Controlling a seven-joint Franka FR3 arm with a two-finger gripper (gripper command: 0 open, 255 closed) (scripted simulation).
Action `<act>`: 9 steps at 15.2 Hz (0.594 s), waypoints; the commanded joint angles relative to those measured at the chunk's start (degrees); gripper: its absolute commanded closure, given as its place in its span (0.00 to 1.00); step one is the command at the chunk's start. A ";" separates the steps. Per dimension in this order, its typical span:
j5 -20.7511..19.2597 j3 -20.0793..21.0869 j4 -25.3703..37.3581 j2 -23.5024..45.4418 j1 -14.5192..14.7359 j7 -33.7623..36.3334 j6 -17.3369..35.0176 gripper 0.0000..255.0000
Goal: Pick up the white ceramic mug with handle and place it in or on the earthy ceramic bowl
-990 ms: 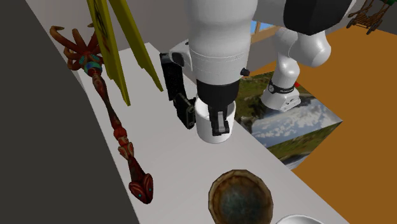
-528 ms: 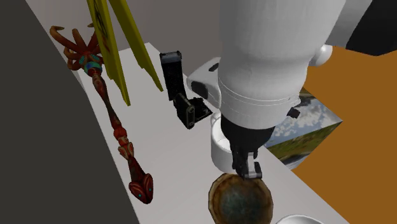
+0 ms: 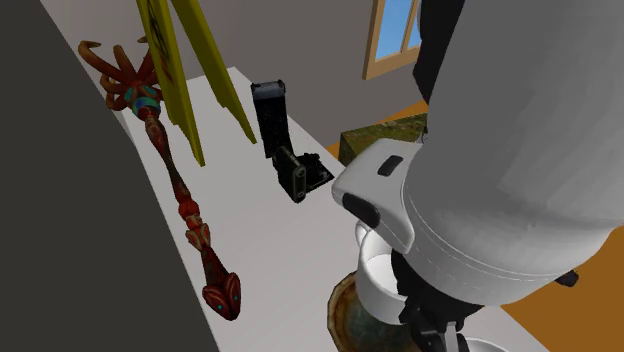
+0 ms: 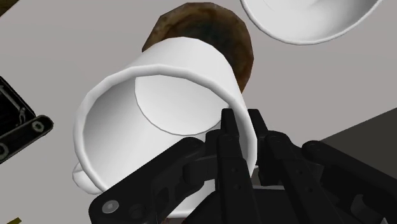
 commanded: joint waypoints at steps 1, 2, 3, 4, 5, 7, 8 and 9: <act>0.23 0.11 -2.77 -0.83 -0.51 0.20 1.94 1.00; 0.32 0.14 -4.05 -1.12 -0.78 0.22 2.92 1.00; 0.40 0.17 -5.27 -1.37 -1.02 0.24 3.86 1.00; 0.46 0.18 -6.44 -1.59 -1.24 0.26 4.79 1.00; 0.52 0.20 -7.55 -1.78 -1.45 0.28 5.69 1.00; 0.60 0.20 -9.62 -2.08 -1.82 0.32 7.43 1.00; 0.62 0.20 -10.60 -2.19 -1.98 0.34 8.28 1.00; 0.64 0.20 -11.54 -2.28 -2.13 0.36 9.11 1.00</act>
